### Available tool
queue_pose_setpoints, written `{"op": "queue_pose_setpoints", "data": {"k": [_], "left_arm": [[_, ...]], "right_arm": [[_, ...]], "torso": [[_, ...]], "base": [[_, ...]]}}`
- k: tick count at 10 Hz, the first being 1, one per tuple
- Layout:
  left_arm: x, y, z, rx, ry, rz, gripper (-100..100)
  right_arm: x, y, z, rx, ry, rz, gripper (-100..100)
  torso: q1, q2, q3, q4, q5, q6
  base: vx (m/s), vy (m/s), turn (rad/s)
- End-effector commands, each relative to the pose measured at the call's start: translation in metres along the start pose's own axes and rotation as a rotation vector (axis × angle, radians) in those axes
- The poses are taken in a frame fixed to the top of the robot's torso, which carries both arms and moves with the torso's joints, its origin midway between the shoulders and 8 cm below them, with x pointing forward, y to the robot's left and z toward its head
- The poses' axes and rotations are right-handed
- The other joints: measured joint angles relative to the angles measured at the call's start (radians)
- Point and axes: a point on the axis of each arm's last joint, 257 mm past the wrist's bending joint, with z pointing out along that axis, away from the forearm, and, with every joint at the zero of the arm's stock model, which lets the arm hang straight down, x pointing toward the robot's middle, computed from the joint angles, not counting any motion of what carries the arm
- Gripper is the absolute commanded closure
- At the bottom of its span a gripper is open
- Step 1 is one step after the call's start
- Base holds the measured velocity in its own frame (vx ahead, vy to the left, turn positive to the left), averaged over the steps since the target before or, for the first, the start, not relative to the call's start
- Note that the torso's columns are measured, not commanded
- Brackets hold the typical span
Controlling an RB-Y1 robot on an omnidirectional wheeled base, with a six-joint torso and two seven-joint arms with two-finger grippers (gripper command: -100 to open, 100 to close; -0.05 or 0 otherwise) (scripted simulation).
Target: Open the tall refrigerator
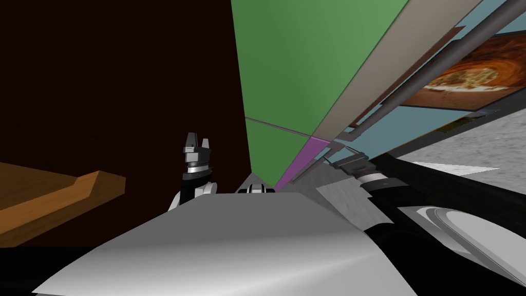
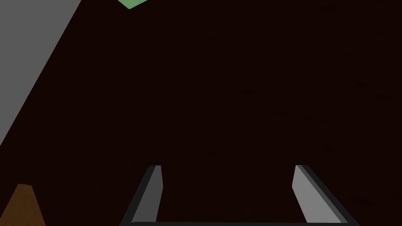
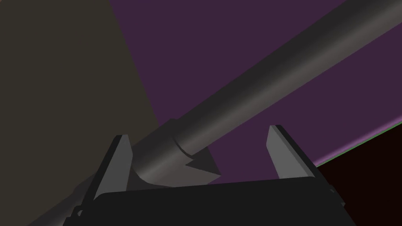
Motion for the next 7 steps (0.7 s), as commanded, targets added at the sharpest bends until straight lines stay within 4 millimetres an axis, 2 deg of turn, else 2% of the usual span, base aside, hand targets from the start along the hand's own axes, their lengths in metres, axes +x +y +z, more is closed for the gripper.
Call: {"op": "queue_pose_setpoints", "data": {"k": [1, 2, 3, 5, 6, 7], "left_arm": [[0.0, 0.0, 0.0, 0.0, 0.0, 0.0, 0], [0.0, 0.0, 0.0, 0.0, 0.0, 0.0, 0], [0.0, 0.0, 0.0, 0.0, 0.0, 0.0, 0], [0.0, 0.0, 0.0, 0.0, 0.0, 0.001, 0], [0.0, 0.0, 0.0, 0.0, 0.0, 0.0, 0], [0.0, 0.0, 0.0, 0.0, 0.0, 0.0, 0]], "right_arm": [[-0.009, 0.005, 0.002, -0.013, -0.022, -0.002, 100], [-0.019, 0.011, 0.004, -0.032, -0.046, -0.002, 100], [-0.019, 0.011, 0.004, -0.032, -0.046, -0.002, 100], [-0.039, 0.025, 0.007, -0.07, -0.096, -0.004, 100], [-0.039, 0.025, 0.007, -0.07, -0.096, -0.004, 100], [-0.049, 0.031, 0.008, -0.088, -0.12, -0.005, 100]], "torso": [[0.003, -0.001, 0.0, -0.001, 0.0, 0.0], [-0.005, -0.002, -0.002, 0.0, 0.001, -0.001], [-0.009, -0.003, -0.004, 0.001, 0.001, -0.001], [-0.001, -0.009, -0.007, -0.001, 0.003, -0.001], [0.005, -0.007, -0.006, -0.002, 0.002, -0.004], [0.013, -0.009, -0.005, -0.004, 0.003, -0.003]], "base": [[-0.044, -0.18, 0.022], [-0.092, -0.305, 0.11], [-0.105, -0.251, 0.053], [-0.097, -0.314, 0.051], [-0.119, -0.229, 0.016], [-0.116, -0.241, 0.033]]}}
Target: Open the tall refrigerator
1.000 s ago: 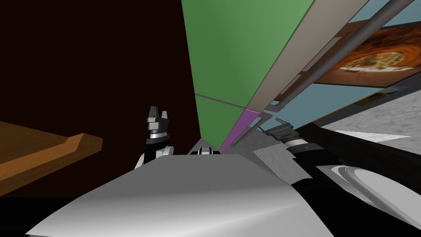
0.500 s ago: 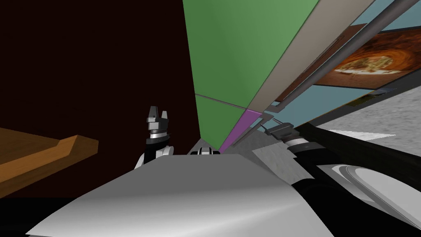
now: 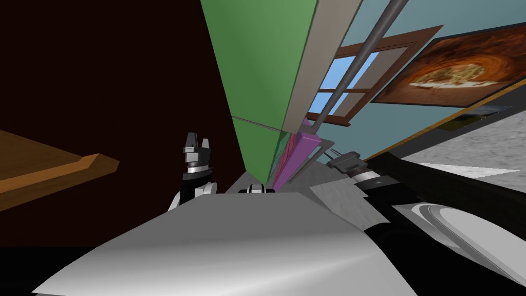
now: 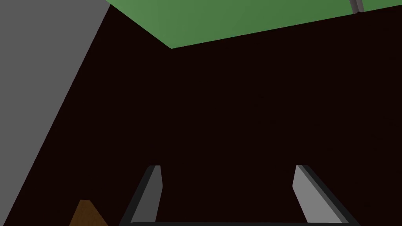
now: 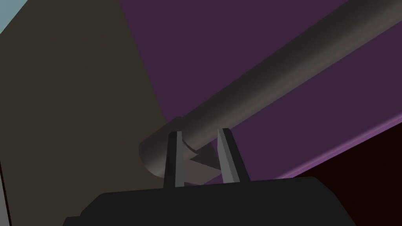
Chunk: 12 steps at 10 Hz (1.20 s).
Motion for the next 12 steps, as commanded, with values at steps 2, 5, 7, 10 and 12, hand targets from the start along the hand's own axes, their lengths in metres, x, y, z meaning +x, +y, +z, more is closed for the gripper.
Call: {"op": "queue_pose_setpoints", "data": {"k": [2, 5, 7, 10, 12], "left_arm": [[0.0, 0.0, 0.0, 0.0, 0.0, 0.0, 0], [0.0, 0.0, 0.0, 0.0, 0.0, 0.0, 0], [0.0, 0.0, 0.0, 0.0, 0.0, 0.0, 0], [0.0001, -0.0001, 0.0, 0.0, 0.0, -0.001, 0], [0.0, -0.0001, 0.0, 0.0, 0.0, 0.0, 0]], "right_arm": [[-0.0154, 0.01, 0.0039, -0.029, -0.036, -0.001, 100], [-0.0253, 0.0165, 0.0057, -0.048, -0.061, -0.002, 100], [-0.0253, 0.0165, 0.0057, -0.048, -0.061, -0.002, 100], [-0.0253, 0.0165, 0.0057, -0.048, -0.061, -0.002, 100], [-0.0253, 0.0165, 0.0057, -0.048, -0.061, -0.002, 100]], "torso": [[-0.005, 0.004, 0.003, 0.002, -0.001, 0.004], [-0.012, 0.009, 0.005, 0.004, -0.003, 0.005], [-0.005, 0.006, 0.004, 0.003, -0.001, 0.005], [-0.006, 0.007, 0.004, 0.003, -0.001, 0.005], [-0.014, 0.009, 0.005, 0.004, -0.003, 0.005]], "base": [[-0.064, -0.152, -0.006], [-0.057, -0.141, 0.02], [-0.005, -0.024, -0.024], [0.014, 0.051, 0.029], [-0.001, -0.011, -0.026]]}}
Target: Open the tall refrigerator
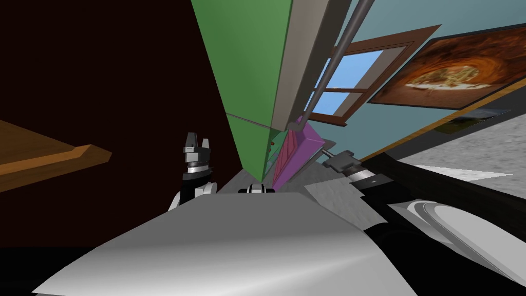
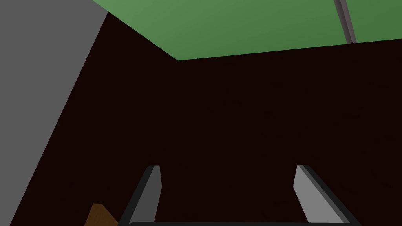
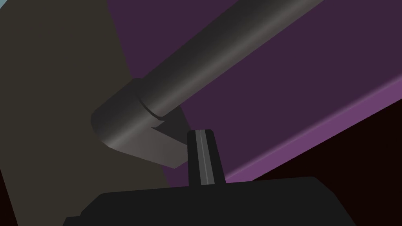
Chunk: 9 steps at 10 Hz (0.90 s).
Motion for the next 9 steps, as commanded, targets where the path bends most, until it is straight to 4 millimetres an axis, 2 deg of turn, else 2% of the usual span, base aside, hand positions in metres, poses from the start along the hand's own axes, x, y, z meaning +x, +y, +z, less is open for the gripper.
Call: {"op": "queue_pose_setpoints", "data": {"k": [1, 3, 5, 7, 9], "left_arm": [[0.0, 0.0, 0.0, 0.0, 0.0, 0.0, 0], [0.0, 0.0, 0.0, 0.0, 0.0, 0.0, 0], [0.0, 0.0, 0.0, 0.0, 0.0, 0.0, 0], [0.0, 0.0, 0.0, 0.0, 0.0, 0.0, 0], [0.0, 0.0, 0.0, 0.0, 0.0, 0.0, 0]], "right_arm": [[-0.008, 0.005, 0.002, -0.015, -0.021, -0.001, 100], [-0.016, 0.01, 0.004, -0.03, -0.042, -0.002, 100], [-0.024, 0.014, 0.006, -0.045, -0.063, -0.003, 100], [-0.028, 0.017, 0.007, -0.052, -0.074, -0.004, 100], [-0.028, 0.017, 0.007, -0.052, -0.074, -0.004, 100]], "torso": [[0.001, 0.0, 0.0, 0.0, 0.0, 0.0], [-0.005, 0.002, 0.002, 0.001, -0.002, 0.0], [0.003, -0.001, -0.001, 0.0, 0.001, 0.0], [0.01, -0.004, -0.002, -0.001, 0.003, 0.0], [0.007, -0.002, -0.001, -0.001, 0.002, 0.0]], "base": [[-0.053, -0.12, 0.061], [-0.076, -0.217, 0.022], [-0.059, -0.204, 0.012], [-0.025, -0.106, -0.002], [-0.02, -0.066, 0.031]]}}
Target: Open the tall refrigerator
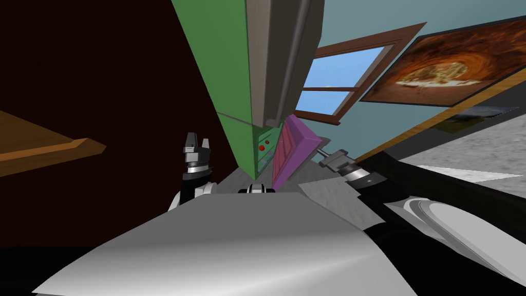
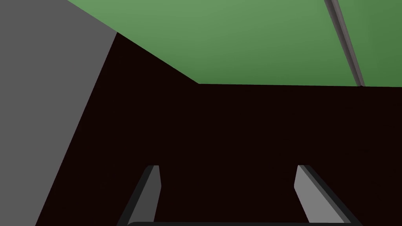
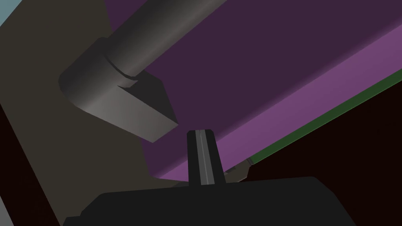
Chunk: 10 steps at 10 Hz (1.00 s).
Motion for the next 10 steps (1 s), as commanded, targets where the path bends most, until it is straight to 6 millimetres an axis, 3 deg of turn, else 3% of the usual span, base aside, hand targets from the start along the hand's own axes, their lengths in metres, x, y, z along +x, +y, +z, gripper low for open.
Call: {"op": "queue_pose_setpoints", "data": {"k": [1, 10], "left_arm": [[0.0, 0.0, 0.0, 0.0, 0.0, 0.0, 0], [0.0, 0.0, 0.0, 0.0, 0.0, 0.0, 0]], "right_arm": [[-0.0049, 0.0023, 0.0022, -0.009, -0.012, -0.001, 100], [-0.0049, 0.0023, 0.0022, -0.009, -0.012, -0.001, 100]], "torso": [[0.0, 0.0, 0.0, 0.0, 0.0, 0.0], [-0.003, 0.001, 0.001, 0.0, -0.001, 0.0]], "base": [[-0.013, -0.056, 0.008], [-0.002, -0.01, 0.003]]}}
